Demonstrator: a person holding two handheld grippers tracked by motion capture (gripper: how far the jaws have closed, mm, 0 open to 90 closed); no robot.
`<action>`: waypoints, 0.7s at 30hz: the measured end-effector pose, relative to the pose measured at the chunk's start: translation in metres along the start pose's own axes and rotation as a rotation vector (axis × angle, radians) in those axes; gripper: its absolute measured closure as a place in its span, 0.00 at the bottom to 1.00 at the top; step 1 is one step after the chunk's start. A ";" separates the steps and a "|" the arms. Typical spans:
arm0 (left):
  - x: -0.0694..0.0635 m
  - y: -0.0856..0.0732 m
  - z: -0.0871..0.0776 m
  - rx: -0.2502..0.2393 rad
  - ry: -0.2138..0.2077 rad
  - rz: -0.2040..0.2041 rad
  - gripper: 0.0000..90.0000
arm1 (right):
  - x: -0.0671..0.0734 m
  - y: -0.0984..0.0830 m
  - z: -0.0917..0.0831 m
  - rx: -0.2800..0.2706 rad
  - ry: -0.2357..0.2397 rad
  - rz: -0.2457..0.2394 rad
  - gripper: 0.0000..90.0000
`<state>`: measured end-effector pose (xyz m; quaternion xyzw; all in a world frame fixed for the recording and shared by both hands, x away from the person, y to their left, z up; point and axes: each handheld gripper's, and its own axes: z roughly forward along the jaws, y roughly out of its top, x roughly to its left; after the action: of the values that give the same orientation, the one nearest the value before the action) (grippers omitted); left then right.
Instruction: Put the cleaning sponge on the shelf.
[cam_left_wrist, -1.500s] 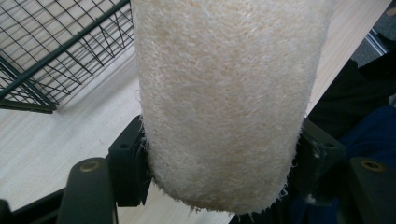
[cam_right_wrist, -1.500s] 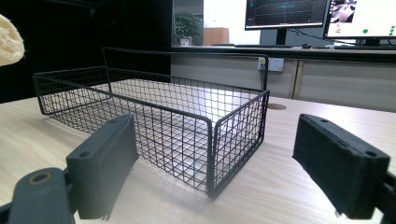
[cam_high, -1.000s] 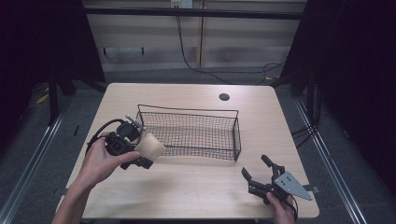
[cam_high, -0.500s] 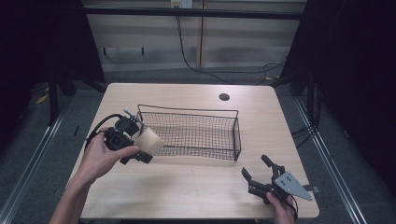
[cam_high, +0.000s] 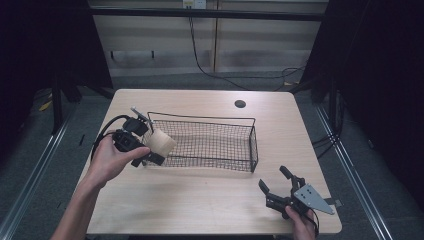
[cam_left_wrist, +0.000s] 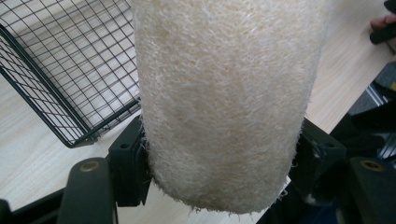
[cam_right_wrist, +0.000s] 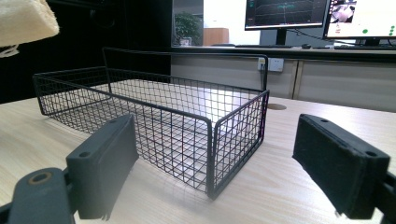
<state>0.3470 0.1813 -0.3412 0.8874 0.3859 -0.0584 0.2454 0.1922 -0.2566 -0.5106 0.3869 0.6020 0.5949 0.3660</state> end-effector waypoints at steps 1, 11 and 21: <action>0.001 0.001 0.000 -0.001 -0.002 -0.005 0.36 | 0.000 0.000 0.000 -0.001 0.000 0.000 0.14; 0.008 0.014 0.001 -0.001 0.007 -0.037 0.36 | 0.000 0.000 0.000 -0.001 0.001 0.002 0.14; 0.014 0.028 0.006 -0.002 0.020 -0.117 0.36 | 0.000 0.000 0.000 -0.001 0.001 0.002 0.14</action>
<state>0.3771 0.1717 -0.3399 0.8637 0.4394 -0.0636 0.2384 0.1922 -0.2566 -0.5106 0.3870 0.6017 0.5958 0.3651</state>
